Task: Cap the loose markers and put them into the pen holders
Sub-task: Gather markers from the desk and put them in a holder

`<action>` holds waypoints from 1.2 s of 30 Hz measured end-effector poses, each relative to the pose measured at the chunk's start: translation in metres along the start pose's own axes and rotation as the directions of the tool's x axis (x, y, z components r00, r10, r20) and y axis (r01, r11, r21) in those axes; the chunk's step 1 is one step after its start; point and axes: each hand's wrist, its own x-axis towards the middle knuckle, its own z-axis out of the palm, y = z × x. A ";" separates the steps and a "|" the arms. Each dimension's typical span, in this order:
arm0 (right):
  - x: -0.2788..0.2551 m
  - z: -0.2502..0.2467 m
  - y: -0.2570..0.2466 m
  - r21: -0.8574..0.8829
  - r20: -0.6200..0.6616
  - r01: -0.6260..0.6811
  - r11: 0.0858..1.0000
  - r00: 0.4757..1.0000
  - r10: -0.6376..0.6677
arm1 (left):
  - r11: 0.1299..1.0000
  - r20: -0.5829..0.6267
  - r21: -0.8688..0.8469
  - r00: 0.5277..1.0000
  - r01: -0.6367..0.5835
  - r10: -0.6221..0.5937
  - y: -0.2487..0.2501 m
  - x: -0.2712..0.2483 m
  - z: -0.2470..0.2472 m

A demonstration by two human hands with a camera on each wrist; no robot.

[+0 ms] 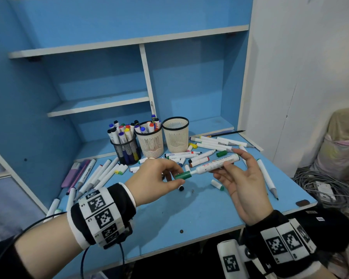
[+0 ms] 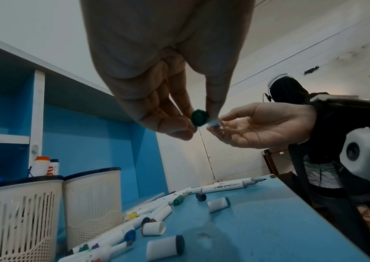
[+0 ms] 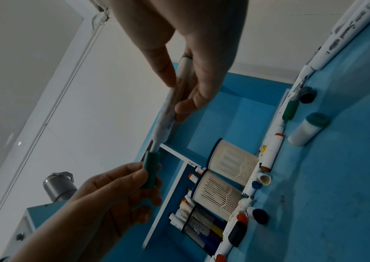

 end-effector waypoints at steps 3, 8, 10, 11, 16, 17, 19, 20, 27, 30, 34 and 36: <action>-0.003 0.004 0.001 -0.003 0.019 0.000 1.000 1.000 0.000 | 1.000 -0.061 -0.009 0.998 -0.029 0.028 0.002 -0.002 0.002; -0.002 0.007 0.003 -0.035 0.042 0.015 0.999 0.999 -0.014 | 0.996 -0.155 -0.060 0.987 -0.059 0.049 0.002 -0.004 0.003; -0.001 0.011 0.001 -0.046 0.041 0.025 0.999 0.999 -0.023 | 0.992 -0.187 -0.114 0.982 -0.046 0.024 0.002 -0.004 0.003; -0.001 0.013 0.001 -0.048 0.036 0.038 0.998 0.999 -0.036 | 0.988 -0.194 -0.149 0.981 -0.031 0.001 0.002 -0.004 0.004; 0.002 0.022 0.004 -0.061 0.024 0.094 0.994 0.995 -0.093 | 0.919 -0.140 -0.389 0.981 0.068 -0.132 0.004 0.000 0.005; 0.003 0.024 0.004 -0.076 0.028 0.094 0.993 0.995 -0.092 | 0.911 -0.128 -0.407 0.983 0.070 -0.133 0.005 0.000 0.005; 0.004 0.026 0.002 -0.123 0.049 0.107 0.987 0.994 -0.102 | 0.904 -0.104 -0.421 0.986 0.079 -0.134 0.003 0.000 0.007; 0.004 0.028 0.001 -0.149 0.058 0.117 0.982 0.992 -0.109 | 0.900 -0.092 -0.426 0.986 0.086 -0.138 0.002 0.000 0.007; 0.014 0.035 -0.002 -0.242 0.162 0.119 0.963 0.983 -0.081 | 0.885 -0.037 -0.447 0.986 0.130 -0.164 -0.017 0.003 0.004; 0.026 0.042 -0.004 -0.310 0.185 0.155 0.938 0.978 -0.101 | 0.913 -0.013 -0.373 0.983 0.167 -0.186 -0.033 0.011 -0.004; 0.052 0.056 -0.013 -0.344 0.179 0.224 0.912 0.969 -0.170 | 0.950 0.025 -0.152 0.962 0.271 -0.270 -0.067 0.030 -0.013; 0.067 0.065 -0.018 -0.368 0.183 0.254 0.894 0.963 -0.199 | 0.946 0.059 -0.023 0.945 0.323 -0.321 -0.085 0.041 -0.017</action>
